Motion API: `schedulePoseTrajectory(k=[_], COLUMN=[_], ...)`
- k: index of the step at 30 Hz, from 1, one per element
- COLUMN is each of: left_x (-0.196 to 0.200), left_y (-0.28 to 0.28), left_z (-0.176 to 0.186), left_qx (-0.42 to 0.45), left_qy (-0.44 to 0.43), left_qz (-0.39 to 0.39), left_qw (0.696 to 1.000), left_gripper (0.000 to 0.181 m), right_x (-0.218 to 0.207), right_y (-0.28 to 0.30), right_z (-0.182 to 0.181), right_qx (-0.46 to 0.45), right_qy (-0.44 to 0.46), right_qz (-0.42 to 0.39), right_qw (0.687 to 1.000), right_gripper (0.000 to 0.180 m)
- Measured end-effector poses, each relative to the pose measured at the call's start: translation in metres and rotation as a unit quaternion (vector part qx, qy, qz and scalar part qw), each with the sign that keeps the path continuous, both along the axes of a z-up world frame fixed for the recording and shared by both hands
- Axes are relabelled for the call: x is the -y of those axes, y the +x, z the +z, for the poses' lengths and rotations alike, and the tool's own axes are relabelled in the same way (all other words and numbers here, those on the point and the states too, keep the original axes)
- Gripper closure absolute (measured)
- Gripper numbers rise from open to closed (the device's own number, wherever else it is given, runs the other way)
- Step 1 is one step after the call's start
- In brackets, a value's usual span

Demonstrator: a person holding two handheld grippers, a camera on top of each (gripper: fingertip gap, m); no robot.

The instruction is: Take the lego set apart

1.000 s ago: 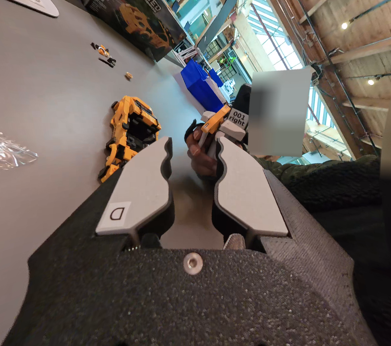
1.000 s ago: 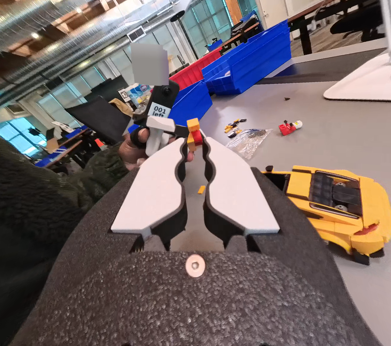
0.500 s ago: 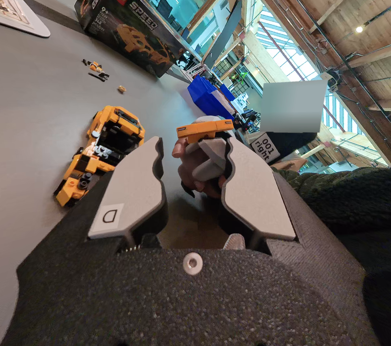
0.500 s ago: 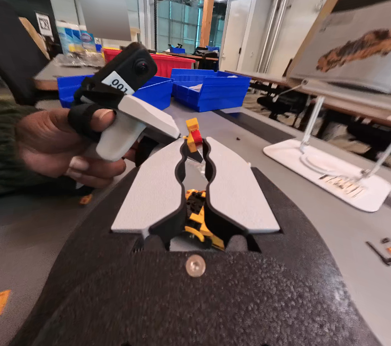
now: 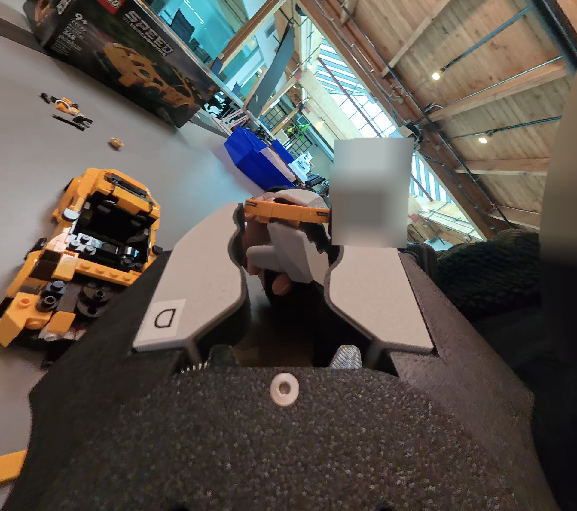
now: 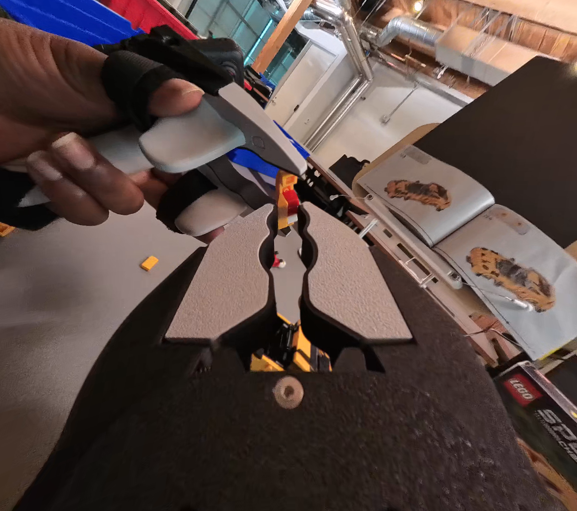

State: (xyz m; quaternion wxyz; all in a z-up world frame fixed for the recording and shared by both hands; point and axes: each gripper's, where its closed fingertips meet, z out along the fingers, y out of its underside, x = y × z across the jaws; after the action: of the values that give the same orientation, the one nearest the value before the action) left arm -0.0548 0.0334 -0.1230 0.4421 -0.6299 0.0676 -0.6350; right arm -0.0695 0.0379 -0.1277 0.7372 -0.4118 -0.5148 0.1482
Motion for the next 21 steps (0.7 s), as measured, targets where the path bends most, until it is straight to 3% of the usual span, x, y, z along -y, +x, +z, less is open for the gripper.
schedulePoseTrajectory(k=[10, 15, 21], left_x=[0.011, 0.01, 0.0], left_y=[0.005, -0.006, -0.048], left_z=[0.015, 0.008, -0.04], left_qx=[0.006, -0.137, -0.38], left_qy=[0.073, 0.143, 0.131], left_qz=[-0.021, 0.004, 0.031], left_qw=[0.997, 0.98, 0.915], left_gripper=[0.131, 0.13, 0.13], right_x=[0.01, 0.009, -0.036], right_y=[0.005, 0.005, 0.033], right_z=[0.015, 0.008, 0.006], right_qx=[-0.03, -0.01, -0.006], right_qy=[0.017, 0.002, -0.082], right_qz=[0.021, 0.035, 0.004], right_qw=[0.999, 0.999, 0.997], right_gripper=[0.167, 0.157, 0.155])
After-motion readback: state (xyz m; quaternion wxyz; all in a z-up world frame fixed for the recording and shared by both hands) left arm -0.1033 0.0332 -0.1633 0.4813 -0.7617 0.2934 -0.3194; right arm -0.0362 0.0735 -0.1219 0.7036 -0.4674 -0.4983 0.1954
